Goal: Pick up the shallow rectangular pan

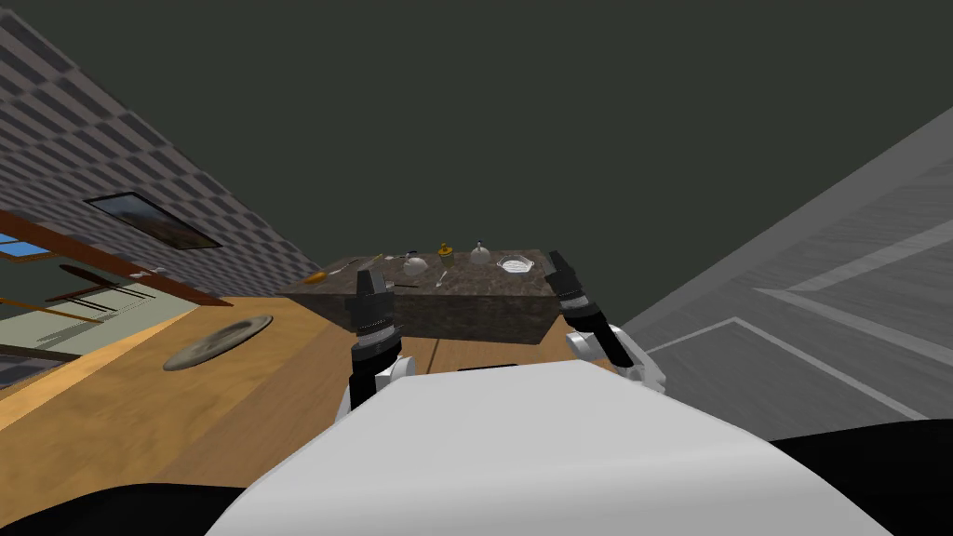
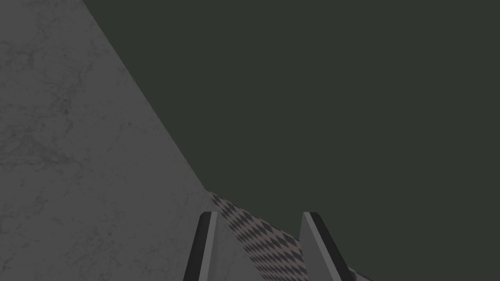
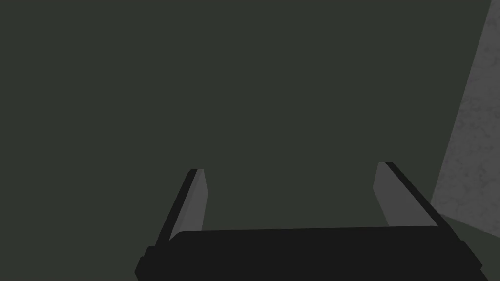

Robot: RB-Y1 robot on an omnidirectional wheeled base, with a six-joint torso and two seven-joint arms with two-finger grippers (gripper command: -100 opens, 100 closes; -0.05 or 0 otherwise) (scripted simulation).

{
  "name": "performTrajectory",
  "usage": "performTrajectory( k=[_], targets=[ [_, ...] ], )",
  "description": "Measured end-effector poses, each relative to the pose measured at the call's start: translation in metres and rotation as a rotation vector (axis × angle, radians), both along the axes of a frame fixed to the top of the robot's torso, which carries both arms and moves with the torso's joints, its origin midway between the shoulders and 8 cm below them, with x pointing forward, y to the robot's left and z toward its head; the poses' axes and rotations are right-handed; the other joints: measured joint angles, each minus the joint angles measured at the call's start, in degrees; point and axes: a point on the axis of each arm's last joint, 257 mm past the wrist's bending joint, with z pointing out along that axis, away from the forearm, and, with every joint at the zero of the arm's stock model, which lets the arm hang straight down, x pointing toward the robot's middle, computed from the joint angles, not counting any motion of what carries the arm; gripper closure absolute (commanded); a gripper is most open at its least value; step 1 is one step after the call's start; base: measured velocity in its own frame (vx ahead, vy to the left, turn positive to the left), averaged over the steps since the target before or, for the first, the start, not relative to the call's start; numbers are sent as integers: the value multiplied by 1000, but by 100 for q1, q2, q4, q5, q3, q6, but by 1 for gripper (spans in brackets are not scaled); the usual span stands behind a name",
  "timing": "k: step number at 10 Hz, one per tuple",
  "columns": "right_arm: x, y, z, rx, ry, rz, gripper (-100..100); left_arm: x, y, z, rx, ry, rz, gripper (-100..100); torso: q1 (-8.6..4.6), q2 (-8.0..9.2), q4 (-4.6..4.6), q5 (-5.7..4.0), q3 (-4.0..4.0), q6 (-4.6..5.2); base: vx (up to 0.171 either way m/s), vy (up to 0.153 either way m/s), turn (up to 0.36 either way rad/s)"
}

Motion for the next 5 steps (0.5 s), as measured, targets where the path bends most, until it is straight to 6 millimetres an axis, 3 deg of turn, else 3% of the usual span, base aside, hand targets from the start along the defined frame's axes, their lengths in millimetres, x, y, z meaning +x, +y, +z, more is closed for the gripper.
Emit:
performTrajectory(
  k=[5],
  targets=[
    [22,2,-37,-265,35,-10,-100,0,0,0,0,0,0,0,11,7,1,1,3,-1,-101,148,49]
  ],
)
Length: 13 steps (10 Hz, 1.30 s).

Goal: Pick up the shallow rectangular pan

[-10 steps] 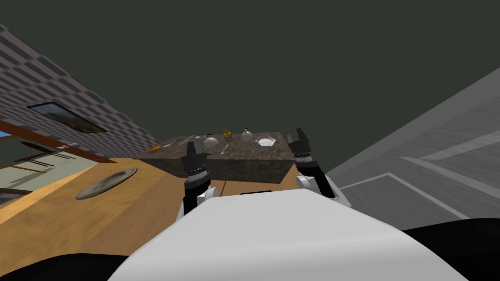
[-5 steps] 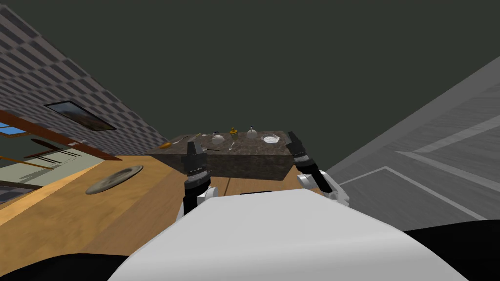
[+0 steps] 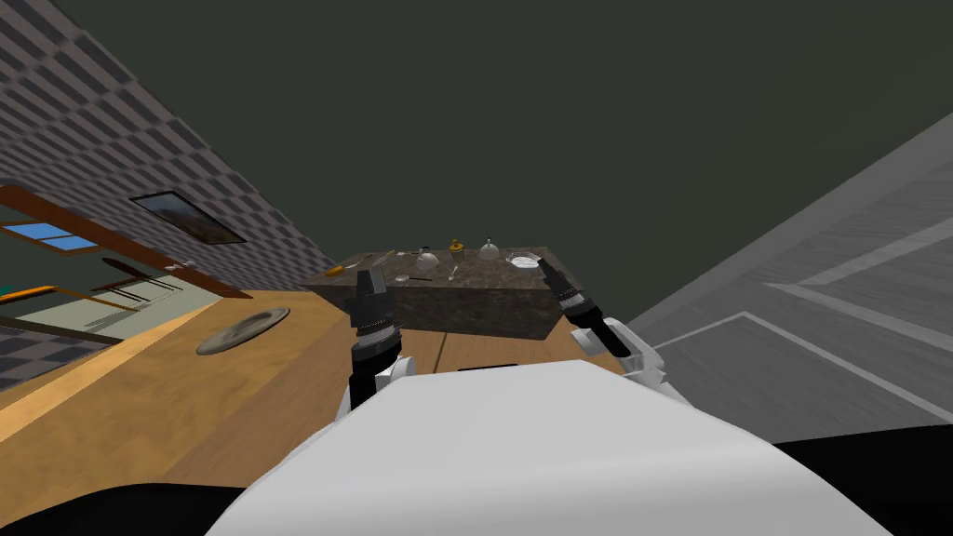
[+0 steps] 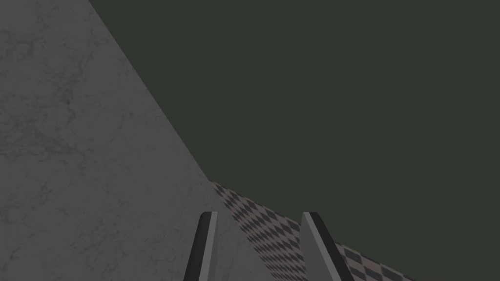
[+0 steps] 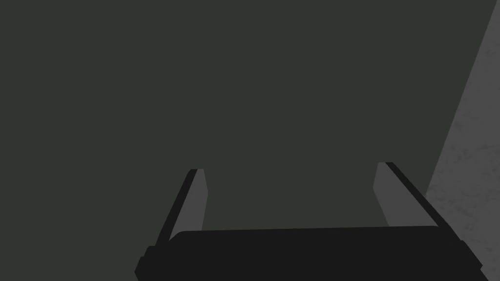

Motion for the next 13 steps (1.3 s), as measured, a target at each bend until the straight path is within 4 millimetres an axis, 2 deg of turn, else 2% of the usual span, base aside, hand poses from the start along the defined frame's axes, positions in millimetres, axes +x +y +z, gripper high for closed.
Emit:
performTrajectory(
  k=[3,5,9,13],
  targets=[
    [10,-2,-25,-139,26,-8,-100,0,0,0,0,0,0,0,-27,-32,-6,-4,-17,2,-26,107,65],
    [16,-9,-37,-231,40,-14,-100,0,0,0,0,0,0,0,-37,-36,-7,-7,-20,2,-36,79,53],
    [25,-25,-76,-480,73,-22,-100,0,0,0,0,0,0,0,-32,-34,-6,-6,-18,0,-28,96,98],
    [30,-56,-116,-691,121,-32,-100,0,0,0,0,0,0,0,-49,-45,-9,-10,-25,1,6,52,88]
  ],
)
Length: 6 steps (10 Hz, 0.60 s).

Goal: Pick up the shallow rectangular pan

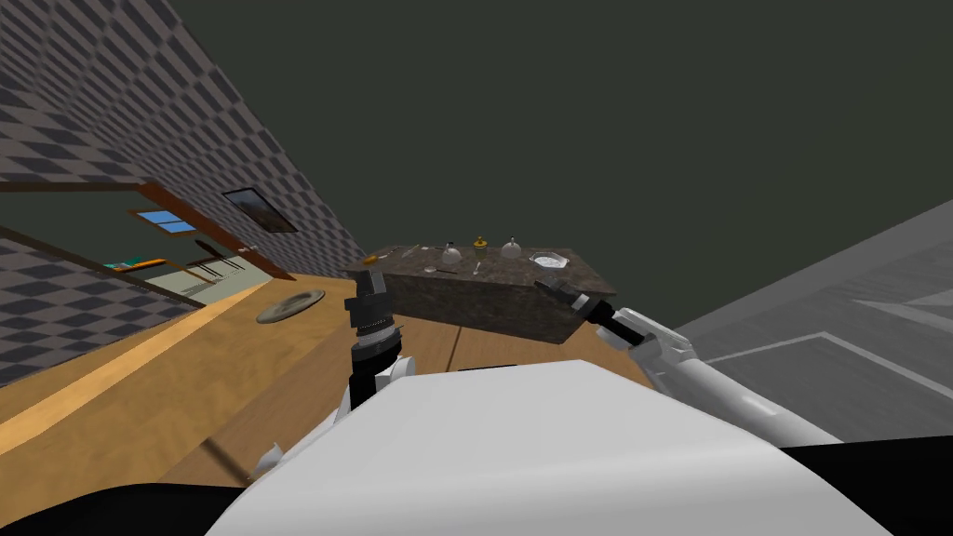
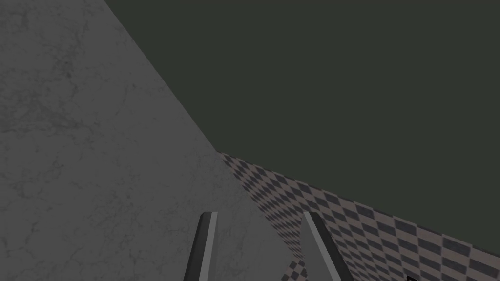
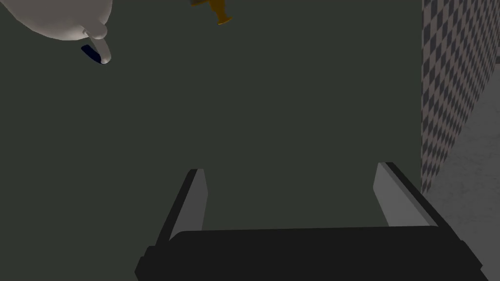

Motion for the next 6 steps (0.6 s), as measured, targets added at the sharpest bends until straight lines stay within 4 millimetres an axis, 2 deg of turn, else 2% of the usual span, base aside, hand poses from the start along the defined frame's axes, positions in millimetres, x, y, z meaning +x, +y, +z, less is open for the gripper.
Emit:
performTrajectory(
  k=[2,5,6],
  targets=[
    [3,-18,-22,-103,25,-7,-100,0,0,0,0,0,0,0,0,-3,-1,0,-2,-1,16,46,106],
    [2,-44,-42,-246,58,-11,-100,0,0,0,0,0,0,0,-10,-7,-1,-1,-4,3,30,26,118],
    [-2,-59,-50,-307,75,-15,-100,0,0,0,0,0,0,0,-12,-8,-2,-2,-5,1,28,12,69]
  ],
)
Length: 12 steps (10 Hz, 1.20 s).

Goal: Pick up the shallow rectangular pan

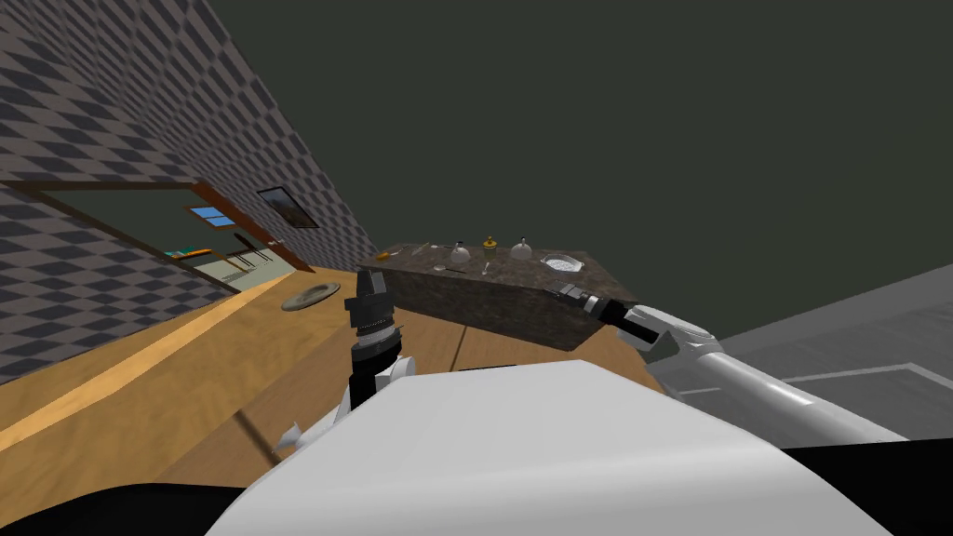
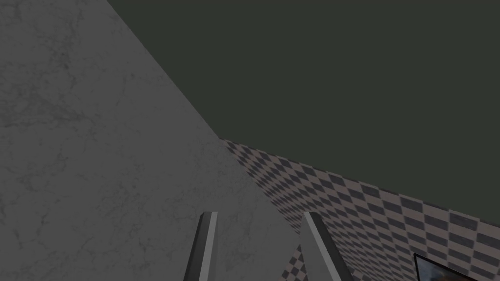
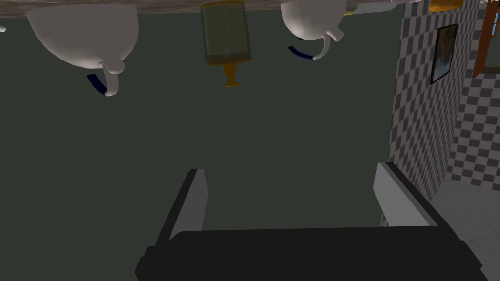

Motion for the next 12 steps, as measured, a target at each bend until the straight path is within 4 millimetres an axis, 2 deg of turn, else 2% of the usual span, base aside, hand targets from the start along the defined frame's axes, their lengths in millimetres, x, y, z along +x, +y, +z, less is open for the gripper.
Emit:
performTrajectory(
  k=[3,5,6,8,10,11,12],
  targets=[
    [-1,-30,-15,-143,33,1,-100,0,0,0,0,0,0,0,-4,0,0,-1,0,2,37,5,127],
    [-5,-65,-33,-281,74,0,-100,0,0,0,0,0,0,0,-14,-17,-4,-3,-10,-3,74,-20,172],
    [-10,-78,-37,-326,89,-3,-100,0,0,0,0,0,0,0,-15,-13,-3,-4,-8,4,63,-22,133],
    [-24,-116,-50,-463,138,-4,-100,0,0,0,0,0,0,0,-20,-21,-5,-5,-12,0,79,-40,147],
    [-30,-145,-59,-561,177,-7,-100,0,0,0,0,0,0,0,-27,-14,-3,-7,-9,-1,69,-69,209],
    [-42,-172,-58,-632,212,-8,-100,0,0,0,0,0,0,0,-34,-18,-3,-6,-10,2,68,-69,70],
    [-44,-181,-62,-664,226,-7,-100,0,0,0,0,0,0,0,-30,-16,-4,-10,-10,3,68,-51,158]
  ],
)
